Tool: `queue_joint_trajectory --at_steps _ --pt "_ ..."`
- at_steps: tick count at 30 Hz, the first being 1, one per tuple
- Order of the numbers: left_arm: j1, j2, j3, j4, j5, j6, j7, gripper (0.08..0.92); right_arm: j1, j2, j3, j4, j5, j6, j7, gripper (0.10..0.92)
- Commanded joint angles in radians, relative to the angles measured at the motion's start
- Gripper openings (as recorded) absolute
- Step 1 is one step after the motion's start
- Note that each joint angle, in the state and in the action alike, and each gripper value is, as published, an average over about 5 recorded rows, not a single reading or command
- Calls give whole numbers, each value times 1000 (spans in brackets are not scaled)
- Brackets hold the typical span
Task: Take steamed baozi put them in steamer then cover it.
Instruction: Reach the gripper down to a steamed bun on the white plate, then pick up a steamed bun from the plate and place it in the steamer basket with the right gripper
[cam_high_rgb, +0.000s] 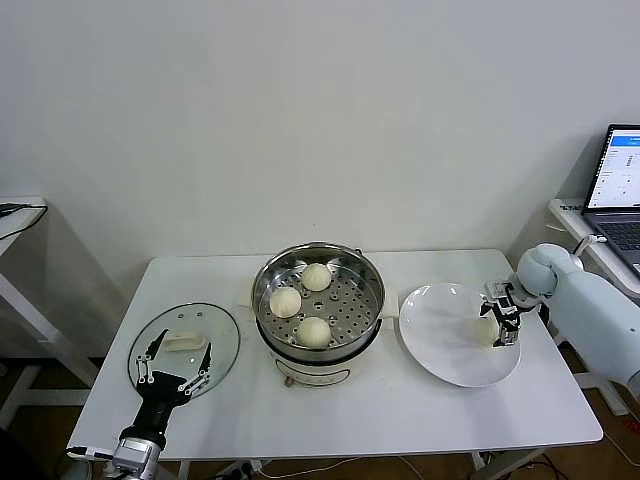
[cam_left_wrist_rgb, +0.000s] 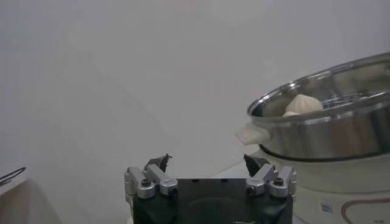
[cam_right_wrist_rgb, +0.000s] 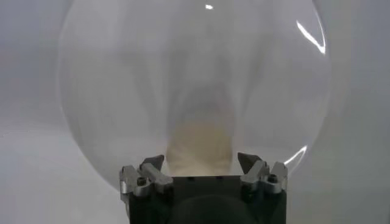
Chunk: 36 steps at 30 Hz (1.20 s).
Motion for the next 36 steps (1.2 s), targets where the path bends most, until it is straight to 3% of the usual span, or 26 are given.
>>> queue_joint_trajectory --at_steps 1,5,12,19,26,36 --pt "0 0 0 -1 1 -1 0 823 -22 20 32 -22 -28 4 11 823" --pt "2 0 0 -4 1 -1 -1 823 -21 15 34 -15 -21 1 10 815" --pt "4 -1 0 -4 2 -2 -1 823 -19 -1 33 0 -8 -1 6 704" --pt "3 -1 1 -8 2 -2 -1 823 16 -50 -5 43 56 -21 -9 696" --pt "1 -2 2 -10 2 0 -2 823 202 -182 -236 201 315 -118 -46 696" --pt "-10 2 4 -4 -1 1 0 823 646 -310 -692 540 726 -328 -20 696"
